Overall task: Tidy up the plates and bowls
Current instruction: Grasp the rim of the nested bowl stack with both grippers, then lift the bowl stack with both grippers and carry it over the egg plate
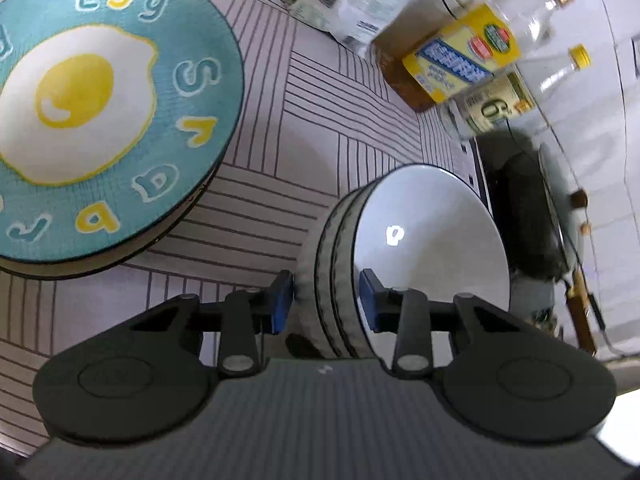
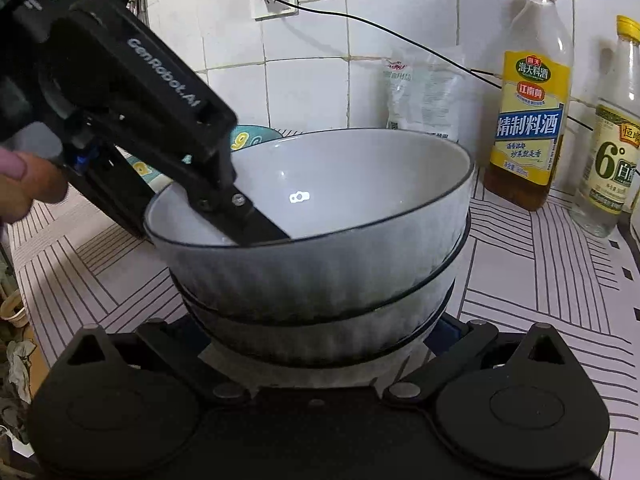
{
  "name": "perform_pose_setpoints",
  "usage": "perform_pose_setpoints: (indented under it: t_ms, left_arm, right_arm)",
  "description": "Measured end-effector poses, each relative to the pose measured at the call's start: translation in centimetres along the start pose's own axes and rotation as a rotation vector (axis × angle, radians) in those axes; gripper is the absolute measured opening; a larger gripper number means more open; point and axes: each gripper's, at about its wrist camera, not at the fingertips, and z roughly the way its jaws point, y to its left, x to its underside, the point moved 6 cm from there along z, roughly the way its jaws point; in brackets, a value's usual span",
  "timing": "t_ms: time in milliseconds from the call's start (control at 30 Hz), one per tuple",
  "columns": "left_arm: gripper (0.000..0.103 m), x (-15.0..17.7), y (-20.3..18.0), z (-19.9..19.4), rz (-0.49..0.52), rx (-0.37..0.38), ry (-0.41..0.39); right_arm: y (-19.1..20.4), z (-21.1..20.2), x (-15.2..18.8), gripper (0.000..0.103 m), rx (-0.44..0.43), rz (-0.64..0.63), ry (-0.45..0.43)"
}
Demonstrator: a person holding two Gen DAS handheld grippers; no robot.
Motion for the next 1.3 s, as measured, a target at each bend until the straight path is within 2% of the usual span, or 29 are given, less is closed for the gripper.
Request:
perform_pose_setpoints:
  t_ms: [233,500,633,733,1000,1133,1300]
  left_arm:
    - [0.035,0.2,-0.5,0.1,0.043,-0.022,0.015]
    - [0.036,0.8,-2.0,-0.4,0.156,-0.046,0.023]
    - [0.035,0.7,-2.9,-1.2,0.211,-0.073,0.057]
    - [0.035,0.6,-3.7,-2.6,0.238,-0.083,0.055]
    - [0.035,-0.4,-3.6,-8.2,0.216,-0.06,-0.002]
    - [0.036,-0.9,-2.6,-11.2,0.218,-0.079,-0.014]
    - [0.036,-2.2,-0.3,-13.8,0.21,-0.103,-0.008]
  right_arm:
    - [0.2,-0.1,-0.1,0.103,0.023,-0.018,0.001]
    - [0.7,-1.2,0.1,0.103,0.059,-0.013,-0.026]
    - [1.1,-2.0,-0.3,0.103,0.065,-0.017,-0.031]
    - [1.5,-2.9,-1.3,0.103,0.063,-0.012,-0.041]
    - [3.9,-4.8,-5.0,0.103,0.023,-0.052,-0.104]
    - [5.9,-4.6,-6.9,0.103,-0.031,-0.06,-0.109]
    - [8.5,-2.4,-9.1,0.103,-0.069,-0.081,-0.11]
